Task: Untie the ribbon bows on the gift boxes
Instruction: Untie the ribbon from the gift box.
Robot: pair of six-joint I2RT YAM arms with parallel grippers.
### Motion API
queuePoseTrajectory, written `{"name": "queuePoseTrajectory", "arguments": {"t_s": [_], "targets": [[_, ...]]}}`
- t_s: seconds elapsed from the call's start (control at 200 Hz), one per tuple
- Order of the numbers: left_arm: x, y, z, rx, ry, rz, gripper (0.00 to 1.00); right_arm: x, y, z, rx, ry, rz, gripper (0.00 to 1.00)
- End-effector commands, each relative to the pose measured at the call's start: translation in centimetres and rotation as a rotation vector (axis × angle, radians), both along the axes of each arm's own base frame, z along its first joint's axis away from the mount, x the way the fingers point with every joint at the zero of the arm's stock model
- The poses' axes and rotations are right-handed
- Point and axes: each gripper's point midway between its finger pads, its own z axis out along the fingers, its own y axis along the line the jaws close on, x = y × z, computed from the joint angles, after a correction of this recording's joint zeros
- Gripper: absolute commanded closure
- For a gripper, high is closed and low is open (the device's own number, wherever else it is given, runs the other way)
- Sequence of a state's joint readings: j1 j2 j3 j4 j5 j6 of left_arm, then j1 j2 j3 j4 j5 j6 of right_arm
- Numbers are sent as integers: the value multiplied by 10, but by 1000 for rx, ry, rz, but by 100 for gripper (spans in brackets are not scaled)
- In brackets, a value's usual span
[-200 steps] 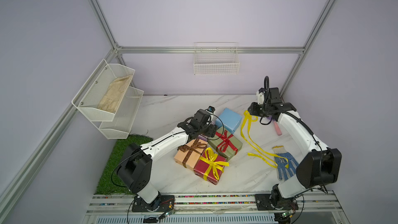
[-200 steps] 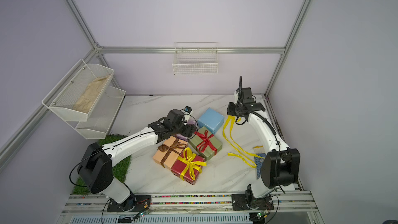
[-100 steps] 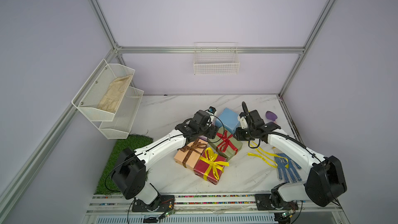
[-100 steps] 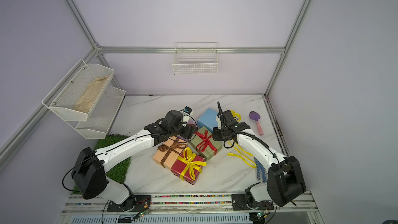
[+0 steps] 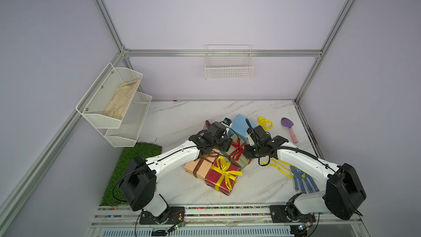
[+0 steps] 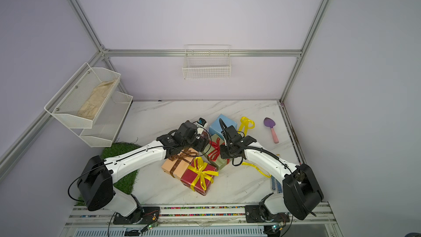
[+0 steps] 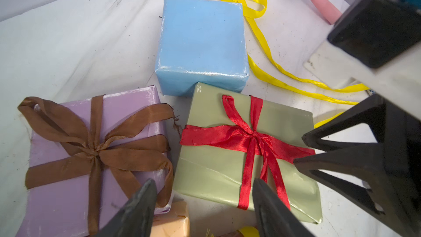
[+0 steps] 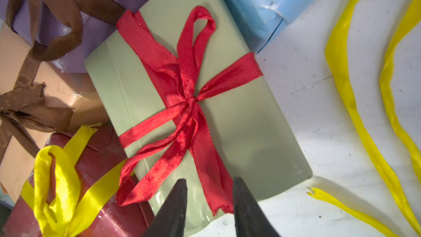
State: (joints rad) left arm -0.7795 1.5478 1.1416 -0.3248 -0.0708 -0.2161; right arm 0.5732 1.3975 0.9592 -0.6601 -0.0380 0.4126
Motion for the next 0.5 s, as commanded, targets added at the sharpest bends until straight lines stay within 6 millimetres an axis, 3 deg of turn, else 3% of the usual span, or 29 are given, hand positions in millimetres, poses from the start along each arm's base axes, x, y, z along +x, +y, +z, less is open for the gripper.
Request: {"name": "queuePoseTrajectory", "arguments": {"t_s": [0.0, 0.16, 0.495], "targets": [[-3, -6, -14, -24, 22, -5, 37, -5, -6, -4, -30, -4, -19, 66], [-8, -13, -26, -11, 48, -25, 43, -6, -6, -14, -48, 12, -7, 69], [-5, -24, -46, 6, 65, -33, 50, -6, -7, -12, -57, -11, 2, 78]]}}
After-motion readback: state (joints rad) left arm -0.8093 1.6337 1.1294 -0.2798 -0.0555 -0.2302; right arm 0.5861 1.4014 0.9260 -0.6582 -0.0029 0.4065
